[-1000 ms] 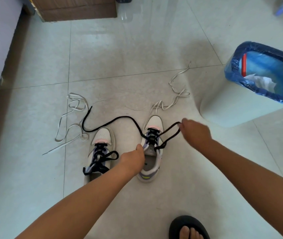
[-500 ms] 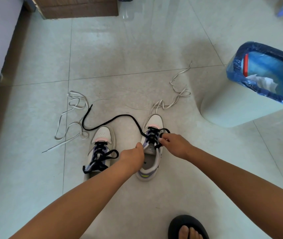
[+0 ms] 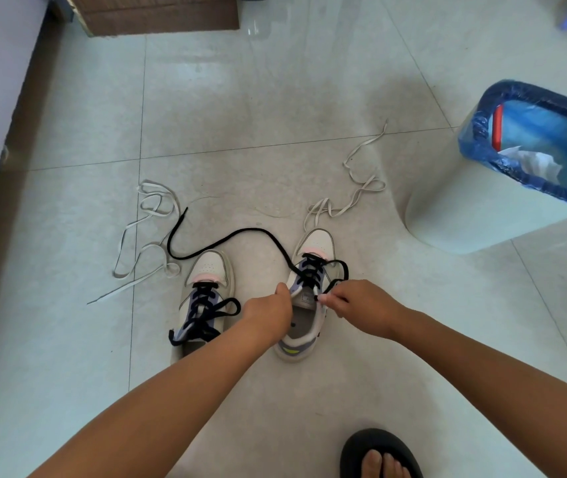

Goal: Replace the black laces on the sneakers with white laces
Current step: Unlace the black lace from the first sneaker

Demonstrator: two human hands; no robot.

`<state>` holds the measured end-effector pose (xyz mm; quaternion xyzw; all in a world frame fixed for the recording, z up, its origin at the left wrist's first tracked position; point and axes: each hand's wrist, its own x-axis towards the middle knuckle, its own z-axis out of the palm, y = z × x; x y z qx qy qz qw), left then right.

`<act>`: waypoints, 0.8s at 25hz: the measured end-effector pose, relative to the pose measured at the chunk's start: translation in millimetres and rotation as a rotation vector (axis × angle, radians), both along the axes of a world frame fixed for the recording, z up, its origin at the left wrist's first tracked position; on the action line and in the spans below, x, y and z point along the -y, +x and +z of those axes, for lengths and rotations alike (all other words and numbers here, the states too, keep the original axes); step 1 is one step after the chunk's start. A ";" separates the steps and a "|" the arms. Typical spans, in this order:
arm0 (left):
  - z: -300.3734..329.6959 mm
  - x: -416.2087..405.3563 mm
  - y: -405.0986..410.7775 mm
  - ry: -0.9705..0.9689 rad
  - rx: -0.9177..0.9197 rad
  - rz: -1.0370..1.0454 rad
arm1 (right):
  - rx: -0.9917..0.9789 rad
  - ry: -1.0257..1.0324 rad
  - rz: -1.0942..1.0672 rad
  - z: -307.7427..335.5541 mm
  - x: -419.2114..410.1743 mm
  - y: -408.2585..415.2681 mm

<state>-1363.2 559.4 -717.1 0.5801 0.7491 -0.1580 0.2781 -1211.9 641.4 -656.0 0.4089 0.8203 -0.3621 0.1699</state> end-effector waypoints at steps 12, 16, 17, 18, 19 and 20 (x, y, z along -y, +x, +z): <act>-0.1 -1.9 0.1 0.014 -0.013 -0.038 | -0.454 -0.480 -0.570 50.3 -7.2 -41.4; 0.4 -1.0 1.2 0.010 0.016 -0.009 | -0.068 -0.334 -0.581 7.2 -13.8 -11.3; 0.0 -1.0 1.0 0.015 0.017 -0.008 | -0.022 -0.415 -0.624 -2.4 -6.7 -5.8; 0.0 -1.3 1.3 0.020 0.015 -0.009 | -0.012 -0.491 -0.680 -10.0 -0.3 -3.4; 0.6 -1.5 1.1 0.020 0.015 -0.008 | -0.049 -0.554 -0.758 -16.9 4.8 -4.6; 1.5 -1.3 1.3 0.015 0.017 -0.006 | -0.118 -0.593 -0.844 -23.7 8.5 -8.3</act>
